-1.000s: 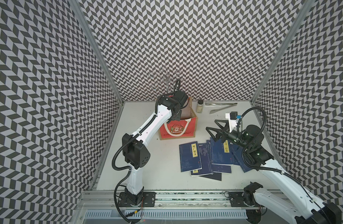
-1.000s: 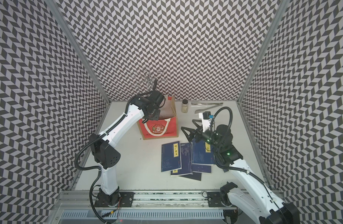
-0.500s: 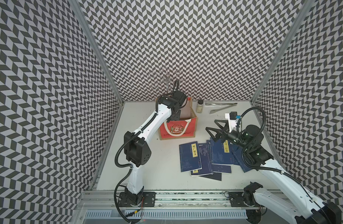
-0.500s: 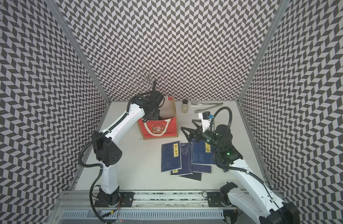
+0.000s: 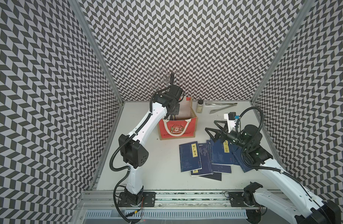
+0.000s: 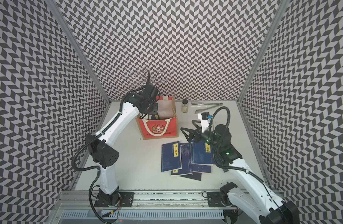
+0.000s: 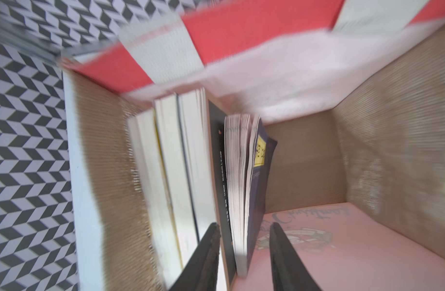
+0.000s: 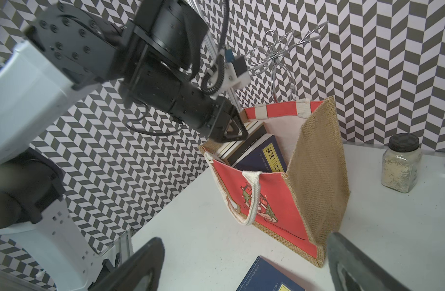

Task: Put the books into the canvas bag
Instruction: Place the book in the canvas bag.

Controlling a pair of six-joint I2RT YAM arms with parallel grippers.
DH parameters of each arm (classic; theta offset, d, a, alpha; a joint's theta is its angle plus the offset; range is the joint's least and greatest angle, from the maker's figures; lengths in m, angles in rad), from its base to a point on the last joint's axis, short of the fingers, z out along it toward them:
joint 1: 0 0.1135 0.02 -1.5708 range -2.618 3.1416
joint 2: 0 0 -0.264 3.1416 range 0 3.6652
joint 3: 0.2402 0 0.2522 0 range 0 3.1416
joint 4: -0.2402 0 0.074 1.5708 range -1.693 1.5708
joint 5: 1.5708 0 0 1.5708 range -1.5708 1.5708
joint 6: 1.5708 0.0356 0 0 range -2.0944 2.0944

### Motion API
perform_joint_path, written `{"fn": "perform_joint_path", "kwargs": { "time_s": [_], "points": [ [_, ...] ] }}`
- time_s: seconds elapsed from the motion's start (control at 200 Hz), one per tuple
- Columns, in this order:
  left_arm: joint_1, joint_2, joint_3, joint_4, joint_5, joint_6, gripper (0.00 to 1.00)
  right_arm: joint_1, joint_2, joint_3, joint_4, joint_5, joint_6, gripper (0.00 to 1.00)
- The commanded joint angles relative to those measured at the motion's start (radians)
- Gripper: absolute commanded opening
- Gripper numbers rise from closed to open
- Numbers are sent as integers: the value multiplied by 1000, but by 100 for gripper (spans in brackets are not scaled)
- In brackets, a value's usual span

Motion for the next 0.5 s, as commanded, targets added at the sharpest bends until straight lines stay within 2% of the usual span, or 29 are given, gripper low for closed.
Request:
{"fn": "perform_joint_path", "kwargs": {
  "time_s": [0.0,0.06,0.11,0.23,0.376,0.491],
  "points": [
    [3,-114,13,58,78,20,39,5,-2,-17,21,11,-15,99],
    [4,-169,-29,95,112,27,45,6,-2,-30,24,10,-12,99],
    [3,-225,-87,131,150,37,46,8,-2,-41,21,11,-11,100],
    [-4,-366,-261,229,288,60,61,22,-1,-69,10,18,-10,100],
    [-30,-612,-595,440,513,83,79,64,8,-106,-16,37,-13,99],
    [-64,-799,-853,610,639,39,93,118,14,-149,-35,64,-5,99]
  ]
}}
